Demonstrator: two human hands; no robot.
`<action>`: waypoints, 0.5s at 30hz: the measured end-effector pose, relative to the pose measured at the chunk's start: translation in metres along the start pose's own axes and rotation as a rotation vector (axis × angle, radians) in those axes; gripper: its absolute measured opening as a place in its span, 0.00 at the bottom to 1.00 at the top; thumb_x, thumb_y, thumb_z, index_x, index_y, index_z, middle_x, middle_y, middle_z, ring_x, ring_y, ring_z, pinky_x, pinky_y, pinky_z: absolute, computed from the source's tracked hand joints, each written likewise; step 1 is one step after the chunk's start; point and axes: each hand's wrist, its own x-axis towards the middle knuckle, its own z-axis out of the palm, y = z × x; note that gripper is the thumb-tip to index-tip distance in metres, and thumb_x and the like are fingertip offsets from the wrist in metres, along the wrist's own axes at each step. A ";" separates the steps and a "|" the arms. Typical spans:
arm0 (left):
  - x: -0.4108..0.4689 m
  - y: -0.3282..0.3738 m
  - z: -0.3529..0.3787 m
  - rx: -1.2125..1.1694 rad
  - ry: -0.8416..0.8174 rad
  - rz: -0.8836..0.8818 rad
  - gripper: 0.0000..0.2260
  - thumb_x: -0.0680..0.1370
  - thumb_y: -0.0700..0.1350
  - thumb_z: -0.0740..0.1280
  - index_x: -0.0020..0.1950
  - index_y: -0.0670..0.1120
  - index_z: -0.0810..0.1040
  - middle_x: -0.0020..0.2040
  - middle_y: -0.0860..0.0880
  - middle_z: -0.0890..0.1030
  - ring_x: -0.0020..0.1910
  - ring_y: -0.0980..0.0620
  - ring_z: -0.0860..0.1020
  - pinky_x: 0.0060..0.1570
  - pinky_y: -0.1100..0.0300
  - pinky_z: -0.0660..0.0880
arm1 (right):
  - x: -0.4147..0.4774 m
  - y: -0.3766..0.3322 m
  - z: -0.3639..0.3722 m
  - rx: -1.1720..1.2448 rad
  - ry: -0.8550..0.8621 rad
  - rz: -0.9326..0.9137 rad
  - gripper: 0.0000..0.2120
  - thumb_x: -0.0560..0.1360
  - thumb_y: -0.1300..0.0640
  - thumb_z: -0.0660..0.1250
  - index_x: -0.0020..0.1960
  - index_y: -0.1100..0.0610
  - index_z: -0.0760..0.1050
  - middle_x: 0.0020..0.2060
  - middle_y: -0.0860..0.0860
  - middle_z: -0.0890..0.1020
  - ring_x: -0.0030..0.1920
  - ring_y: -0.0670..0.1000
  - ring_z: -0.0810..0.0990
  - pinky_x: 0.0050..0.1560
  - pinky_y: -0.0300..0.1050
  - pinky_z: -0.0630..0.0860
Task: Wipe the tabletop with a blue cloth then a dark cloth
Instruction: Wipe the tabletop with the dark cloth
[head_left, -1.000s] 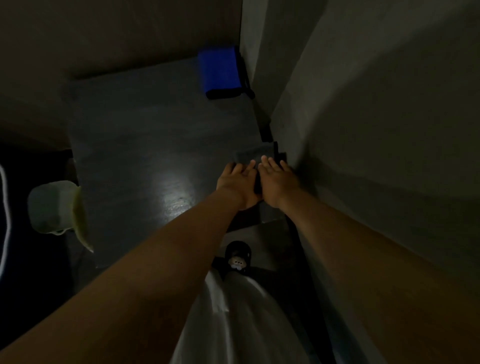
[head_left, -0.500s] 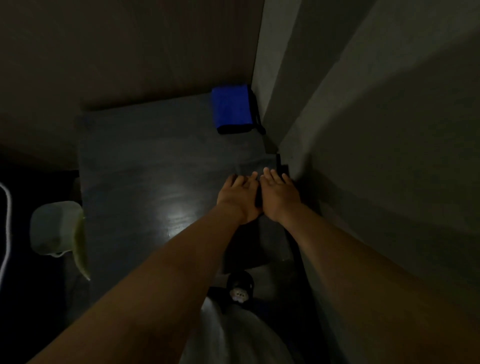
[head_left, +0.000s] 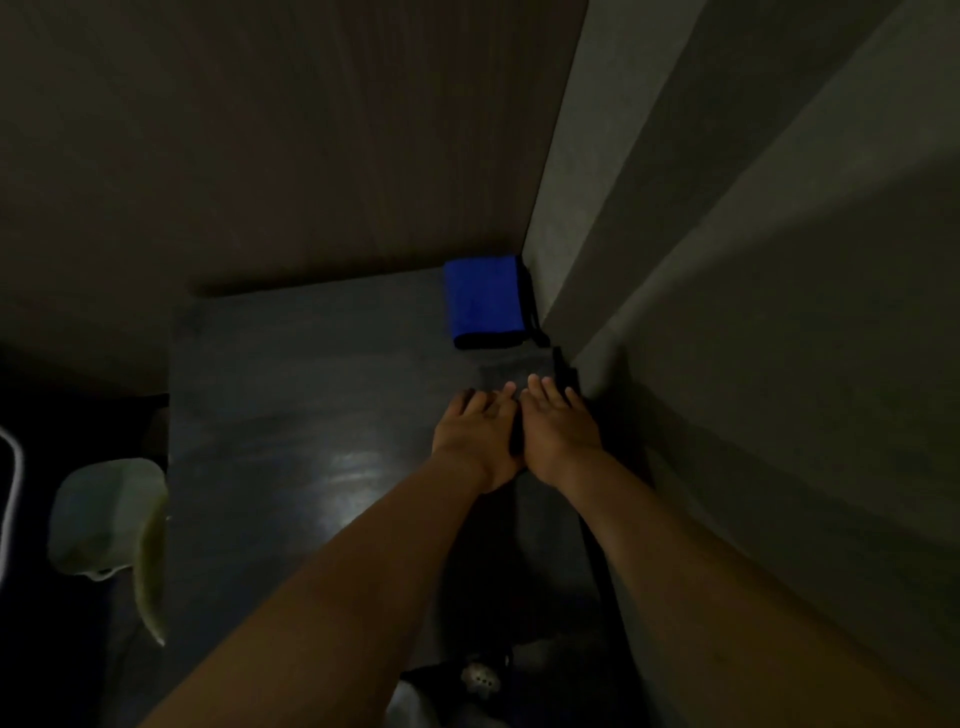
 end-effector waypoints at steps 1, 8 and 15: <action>0.001 -0.001 -0.002 -0.004 0.005 0.001 0.36 0.78 0.61 0.56 0.79 0.48 0.45 0.80 0.50 0.47 0.77 0.49 0.49 0.74 0.53 0.41 | 0.002 -0.001 -0.001 0.001 0.005 0.003 0.36 0.79 0.56 0.61 0.79 0.56 0.44 0.79 0.53 0.43 0.79 0.52 0.41 0.78 0.51 0.40; 0.008 -0.008 -0.005 -0.021 0.039 0.010 0.35 0.78 0.61 0.56 0.79 0.48 0.46 0.80 0.49 0.47 0.77 0.49 0.49 0.75 0.52 0.42 | 0.012 -0.004 -0.006 0.008 0.024 0.007 0.37 0.79 0.55 0.62 0.79 0.56 0.44 0.79 0.53 0.43 0.79 0.52 0.40 0.78 0.52 0.40; 0.006 -0.009 0.000 -0.017 0.083 0.020 0.35 0.79 0.62 0.56 0.79 0.47 0.46 0.80 0.49 0.46 0.77 0.49 0.49 0.75 0.52 0.41 | 0.011 0.000 -0.004 0.026 0.053 -0.015 0.36 0.79 0.57 0.61 0.80 0.55 0.44 0.79 0.52 0.42 0.79 0.51 0.40 0.77 0.51 0.39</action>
